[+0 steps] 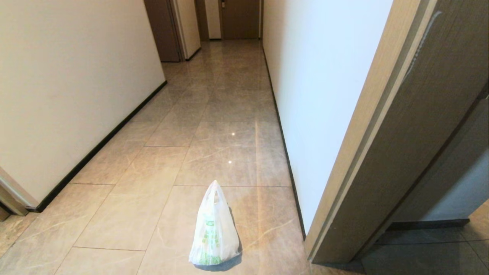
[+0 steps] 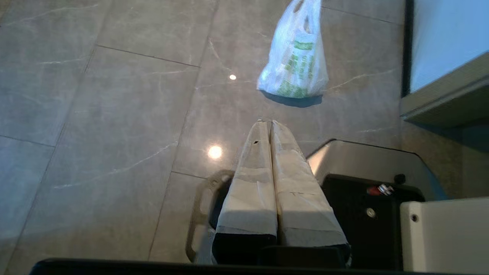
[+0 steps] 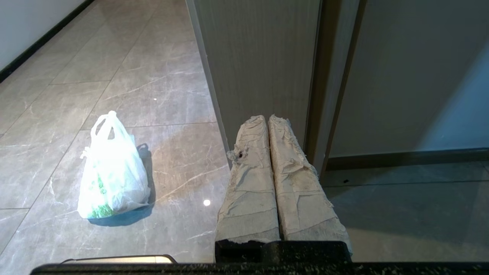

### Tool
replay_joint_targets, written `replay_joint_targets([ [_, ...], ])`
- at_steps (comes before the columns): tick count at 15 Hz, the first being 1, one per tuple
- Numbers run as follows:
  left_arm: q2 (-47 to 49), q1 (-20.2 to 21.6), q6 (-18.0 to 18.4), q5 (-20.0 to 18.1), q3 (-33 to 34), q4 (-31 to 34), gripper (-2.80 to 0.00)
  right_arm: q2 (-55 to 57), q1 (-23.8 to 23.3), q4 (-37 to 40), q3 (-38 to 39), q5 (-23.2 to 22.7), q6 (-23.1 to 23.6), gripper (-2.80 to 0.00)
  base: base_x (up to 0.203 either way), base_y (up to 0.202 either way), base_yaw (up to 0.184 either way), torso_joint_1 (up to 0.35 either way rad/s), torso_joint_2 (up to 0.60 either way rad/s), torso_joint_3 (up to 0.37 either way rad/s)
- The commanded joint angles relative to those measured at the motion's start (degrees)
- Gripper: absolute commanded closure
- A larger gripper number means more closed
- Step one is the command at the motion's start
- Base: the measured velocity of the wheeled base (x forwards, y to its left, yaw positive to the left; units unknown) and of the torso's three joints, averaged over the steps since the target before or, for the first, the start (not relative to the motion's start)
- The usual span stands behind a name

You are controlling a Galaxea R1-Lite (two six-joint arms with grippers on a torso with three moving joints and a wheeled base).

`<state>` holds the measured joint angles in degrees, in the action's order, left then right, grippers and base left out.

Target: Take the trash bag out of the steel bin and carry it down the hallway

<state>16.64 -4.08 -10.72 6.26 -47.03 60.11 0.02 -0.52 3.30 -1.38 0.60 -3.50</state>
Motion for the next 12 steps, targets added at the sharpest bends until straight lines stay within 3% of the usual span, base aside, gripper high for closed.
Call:
replay_joint_targets([
  [1, -1.7, 1.5, 0.0, -2.2, -0.6, 1.1, 0.00, -0.1, 0.0, 0.0, 0.0, 0.0, 0.0, 0.00, 0.000, 0.000, 0.000, 0.000, 0.00, 0.000],
  [4, -4.6, 2.2, 0.7, -3.8, 0.9, 2.9, 0.00, -0.1, 0.0, 0.0, 0.0, 0.0, 0.0, 0.00, 0.000, 0.000, 0.000, 0.000, 0.00, 0.000],
  [7, -15.9, 3.3, 4.1, -6.4, 4.8, 6.0, 0.00, -0.1, 0.0, 0.0, 0.0, 0.0, 0.0, 0.00, 0.000, 0.000, 0.000, 0.000, 0.00, 0.000],
  [12, -16.6, 3.6, 6.0, -6.4, 7.4, 4.9, 0.00, -0.1, 0.0, 0.0, 0.0, 0.0, 0.0, 0.00, 0.000, 0.000, 0.000, 0.000, 0.00, 0.000],
])
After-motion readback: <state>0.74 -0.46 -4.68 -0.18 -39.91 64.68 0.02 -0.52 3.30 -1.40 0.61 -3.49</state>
